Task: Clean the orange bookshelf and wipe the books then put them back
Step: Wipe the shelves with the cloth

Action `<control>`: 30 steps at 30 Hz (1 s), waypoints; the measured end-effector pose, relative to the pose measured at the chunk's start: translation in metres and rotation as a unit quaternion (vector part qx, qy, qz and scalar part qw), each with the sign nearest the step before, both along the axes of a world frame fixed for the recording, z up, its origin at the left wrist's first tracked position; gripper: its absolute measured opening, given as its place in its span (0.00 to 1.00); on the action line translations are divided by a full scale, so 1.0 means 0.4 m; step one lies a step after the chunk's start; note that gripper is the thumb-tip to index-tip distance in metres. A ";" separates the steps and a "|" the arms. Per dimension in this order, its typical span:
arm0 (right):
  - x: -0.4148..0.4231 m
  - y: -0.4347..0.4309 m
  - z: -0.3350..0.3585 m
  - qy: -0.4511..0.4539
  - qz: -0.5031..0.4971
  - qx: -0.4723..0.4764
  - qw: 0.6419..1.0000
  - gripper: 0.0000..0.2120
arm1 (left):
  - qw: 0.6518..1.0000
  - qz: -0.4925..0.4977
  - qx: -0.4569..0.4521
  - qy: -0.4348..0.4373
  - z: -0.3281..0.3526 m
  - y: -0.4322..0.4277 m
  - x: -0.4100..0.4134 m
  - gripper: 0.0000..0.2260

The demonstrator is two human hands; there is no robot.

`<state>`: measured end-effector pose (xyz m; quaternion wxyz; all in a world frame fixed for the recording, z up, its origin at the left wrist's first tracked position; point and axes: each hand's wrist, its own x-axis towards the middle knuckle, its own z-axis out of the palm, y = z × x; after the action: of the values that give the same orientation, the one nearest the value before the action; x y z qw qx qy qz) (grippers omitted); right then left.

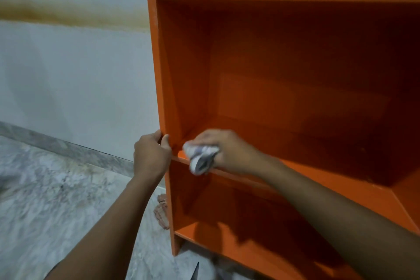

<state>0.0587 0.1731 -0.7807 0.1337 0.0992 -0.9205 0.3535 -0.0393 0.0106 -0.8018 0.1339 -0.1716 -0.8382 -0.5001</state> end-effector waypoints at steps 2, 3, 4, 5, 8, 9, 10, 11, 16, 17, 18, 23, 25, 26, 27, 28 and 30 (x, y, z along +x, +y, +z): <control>-0.042 0.075 0.029 -0.010 -0.094 -0.172 0.980 0.17 | 1.000 0.001 -0.021 0.003 0.007 0.000 0.000 0.12; -0.064 0.109 0.038 0.000 -0.155 -0.212 0.965 0.16 | 1.000 -0.005 -0.028 0.003 0.006 -0.001 0.001 0.12; -0.091 0.156 0.048 0.016 -0.213 -0.221 0.952 0.15 | 0.999 -0.006 -0.036 0.005 0.010 0.007 0.002 0.12; -0.144 0.183 0.010 0.020 -0.256 -0.207 0.944 0.16 | 0.999 0.008 -0.052 0.004 -0.016 -0.014 -0.007 0.12; -0.189 0.259 -0.028 -0.028 -0.312 -0.061 0.948 0.16 | 0.998 0.013 -0.062 0.008 -0.033 -0.014 -0.010 0.12; -0.194 0.262 -0.040 -0.078 -0.303 -0.026 0.949 0.15 | 0.998 0.014 -0.059 0.009 -0.032 -0.012 -0.007 0.12; -0.190 0.249 -0.044 -0.125 -0.288 0.030 0.949 0.15 | 0.998 0.012 -0.057 0.010 -0.030 -0.007 -0.006 0.12; -0.195 0.242 -0.049 -0.153 -0.271 0.085 0.947 0.17 | 0.999 0.010 -0.053 0.006 -0.024 -0.002 -0.002 0.12; -0.145 0.113 -0.041 -0.140 -0.108 0.202 0.963 0.16 | 0.998 0.012 -0.053 0.010 -0.023 0.006 -0.006 0.11; -0.126 0.088 -0.044 -0.121 -0.067 0.199 0.970 0.18 | 0.999 0.015 -0.052 0.009 -0.023 0.005 -0.008 0.11; -0.102 0.059 -0.046 -0.109 -0.032 0.198 0.974 0.22 | 0.999 0.016 -0.049 0.008 -0.025 0.004 -0.012 0.10; 0.029 -0.063 -0.027 -0.041 0.124 0.139 0.982 0.29 | 0.998 0.015 -0.056 0.022 -0.025 0.001 -0.013 0.10; 0.065 -0.049 0.010 -0.018 0.114 0.081 0.990 0.25 | 0.998 0.011 -0.050 0.024 -0.024 0.003 -0.012 0.10; 0.075 -0.021 0.033 -0.012 0.082 0.064 0.994 0.23 | 0.999 0.009 -0.045 0.024 -0.026 0.007 -0.008 0.11; 0.079 0.013 0.062 -0.007 0.045 0.044 0.998 0.22 | 0.999 0.012 -0.044 0.021 -0.024 0.008 -0.002 0.11; 0.077 0.059 0.085 -0.003 -0.007 0.025 1.000 0.21 | 0.999 0.015 -0.042 0.020 -0.024 0.010 0.003 0.12; 0.057 0.161 0.121 -0.010 -0.116 -0.025 0.993 0.20 | 0.999 0.018 -0.038 0.018 -0.025 0.013 0.006 0.13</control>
<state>0.0815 0.2374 -0.7323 0.1668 -0.0155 -0.9179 0.3597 -0.0370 0.0158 -0.8117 0.1514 -0.1700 -0.8571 -0.4620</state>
